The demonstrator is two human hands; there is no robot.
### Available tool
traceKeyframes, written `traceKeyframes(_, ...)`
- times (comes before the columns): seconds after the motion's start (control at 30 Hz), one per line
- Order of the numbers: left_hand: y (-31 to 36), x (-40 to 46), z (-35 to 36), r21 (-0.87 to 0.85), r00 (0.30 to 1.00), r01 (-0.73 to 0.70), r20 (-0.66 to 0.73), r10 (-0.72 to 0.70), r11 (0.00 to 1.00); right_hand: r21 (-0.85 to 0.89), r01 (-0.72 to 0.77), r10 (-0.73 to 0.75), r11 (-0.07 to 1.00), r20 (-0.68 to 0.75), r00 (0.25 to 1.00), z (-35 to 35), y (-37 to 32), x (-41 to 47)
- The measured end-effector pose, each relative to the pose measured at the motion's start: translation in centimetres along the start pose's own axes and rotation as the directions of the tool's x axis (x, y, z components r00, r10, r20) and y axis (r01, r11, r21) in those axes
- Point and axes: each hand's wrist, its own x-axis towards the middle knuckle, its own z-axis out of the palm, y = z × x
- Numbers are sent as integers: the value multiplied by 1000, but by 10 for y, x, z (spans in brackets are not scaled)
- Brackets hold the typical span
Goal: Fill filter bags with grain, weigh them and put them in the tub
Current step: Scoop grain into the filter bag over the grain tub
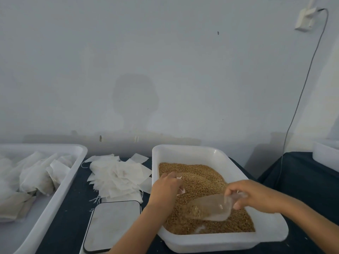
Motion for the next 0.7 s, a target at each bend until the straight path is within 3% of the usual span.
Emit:
traceKeyframes(0.23,-2,0,5,-83,997,-71,31,74,994,-97,-96,80,991,-150,985,-25,-8,-7)
traceKeyframes(0.6,3,-2,-4,-197,995,-93,23,100,976,-254,-210,164,944,-193,968,-35,-29,11)
traceKeyframes(0.7,4,-4,-7,-230,994,-101,21,109,968,-299,-188,127,936,-213,969,-39,-33,14)
